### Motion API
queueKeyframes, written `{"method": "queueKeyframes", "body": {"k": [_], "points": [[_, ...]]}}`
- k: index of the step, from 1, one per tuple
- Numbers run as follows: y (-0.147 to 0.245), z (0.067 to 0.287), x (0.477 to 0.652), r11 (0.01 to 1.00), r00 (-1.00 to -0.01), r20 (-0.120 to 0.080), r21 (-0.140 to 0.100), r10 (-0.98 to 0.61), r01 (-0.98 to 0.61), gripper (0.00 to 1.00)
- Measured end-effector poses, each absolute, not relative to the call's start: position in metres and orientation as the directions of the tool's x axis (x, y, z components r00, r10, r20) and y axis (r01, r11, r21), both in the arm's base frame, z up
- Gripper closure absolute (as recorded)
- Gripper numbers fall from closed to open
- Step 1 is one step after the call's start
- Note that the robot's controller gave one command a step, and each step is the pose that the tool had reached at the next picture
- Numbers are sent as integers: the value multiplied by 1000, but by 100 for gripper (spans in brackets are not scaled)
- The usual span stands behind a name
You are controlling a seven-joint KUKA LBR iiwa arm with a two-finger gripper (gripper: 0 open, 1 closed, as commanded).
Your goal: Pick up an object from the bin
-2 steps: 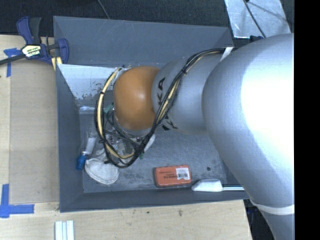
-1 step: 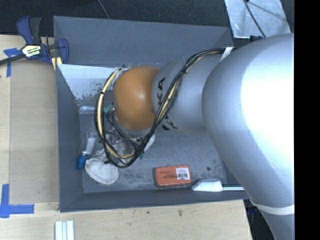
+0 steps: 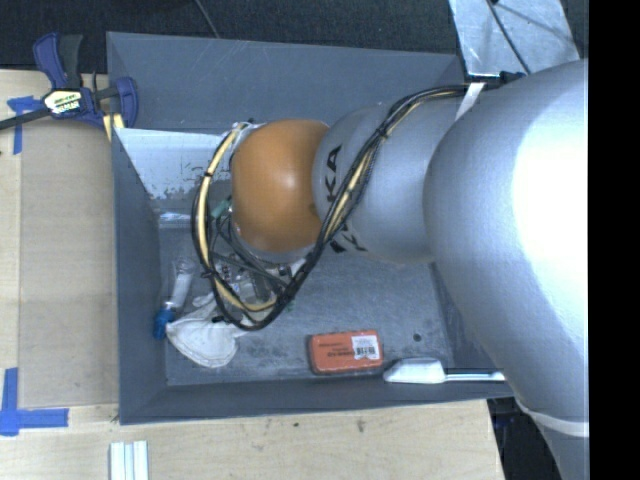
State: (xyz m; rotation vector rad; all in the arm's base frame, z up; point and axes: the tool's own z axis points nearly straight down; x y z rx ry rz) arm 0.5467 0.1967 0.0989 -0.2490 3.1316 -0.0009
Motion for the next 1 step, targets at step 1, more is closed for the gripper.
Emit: {"method": "queueKeyframes", "body": {"k": [1], "points": [[204,144,551,985,-985,-1,0,-174,-174,100]]}}
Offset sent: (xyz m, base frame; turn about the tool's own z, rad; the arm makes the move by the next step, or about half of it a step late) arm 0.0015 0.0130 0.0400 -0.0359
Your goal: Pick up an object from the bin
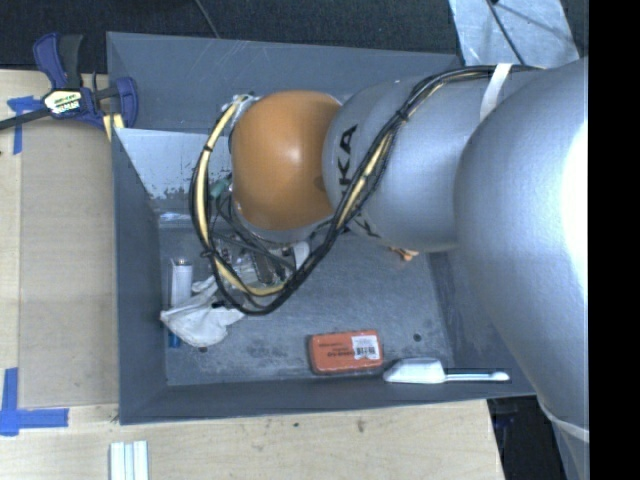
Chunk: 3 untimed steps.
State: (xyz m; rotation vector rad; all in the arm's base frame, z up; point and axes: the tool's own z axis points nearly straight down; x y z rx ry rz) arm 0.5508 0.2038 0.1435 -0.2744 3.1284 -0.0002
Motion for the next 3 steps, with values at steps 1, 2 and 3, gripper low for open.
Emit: {"method": "queueKeyframes", "body": {"k": [1,2,3], "points": [[206,161,552,984,-984,-5,0,-177,-177,100],[206,163,551,984,-984,-5,0,-178,-178,100],[210,123,541,960,-960,-11,0,-280,-280,100]]}}
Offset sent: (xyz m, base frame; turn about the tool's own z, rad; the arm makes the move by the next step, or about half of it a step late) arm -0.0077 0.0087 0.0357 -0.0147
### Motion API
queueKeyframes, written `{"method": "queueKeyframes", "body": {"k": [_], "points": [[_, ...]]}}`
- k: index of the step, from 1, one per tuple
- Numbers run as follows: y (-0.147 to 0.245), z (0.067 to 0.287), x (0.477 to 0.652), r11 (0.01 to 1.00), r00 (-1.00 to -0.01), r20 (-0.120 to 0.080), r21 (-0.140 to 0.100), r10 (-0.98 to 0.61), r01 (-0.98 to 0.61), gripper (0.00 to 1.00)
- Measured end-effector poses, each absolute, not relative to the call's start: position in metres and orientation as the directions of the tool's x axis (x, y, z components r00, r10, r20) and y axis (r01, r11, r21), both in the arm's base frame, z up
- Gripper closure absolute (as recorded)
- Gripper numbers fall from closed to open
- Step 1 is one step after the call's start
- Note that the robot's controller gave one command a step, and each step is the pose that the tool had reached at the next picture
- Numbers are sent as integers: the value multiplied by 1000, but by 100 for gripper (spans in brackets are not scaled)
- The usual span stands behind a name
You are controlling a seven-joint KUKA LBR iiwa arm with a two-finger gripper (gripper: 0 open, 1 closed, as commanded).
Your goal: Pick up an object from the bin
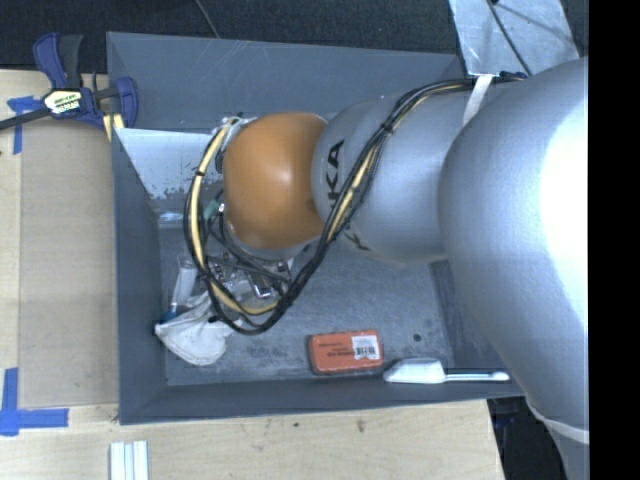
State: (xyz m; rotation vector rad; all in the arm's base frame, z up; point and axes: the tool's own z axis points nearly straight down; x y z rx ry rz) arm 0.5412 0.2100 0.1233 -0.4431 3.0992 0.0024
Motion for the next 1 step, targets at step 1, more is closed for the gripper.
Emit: {"method": "queueKeyframes", "body": {"k": [1], "points": [[216,299,537,957,-957,0,0,-290,-290,100]]}}
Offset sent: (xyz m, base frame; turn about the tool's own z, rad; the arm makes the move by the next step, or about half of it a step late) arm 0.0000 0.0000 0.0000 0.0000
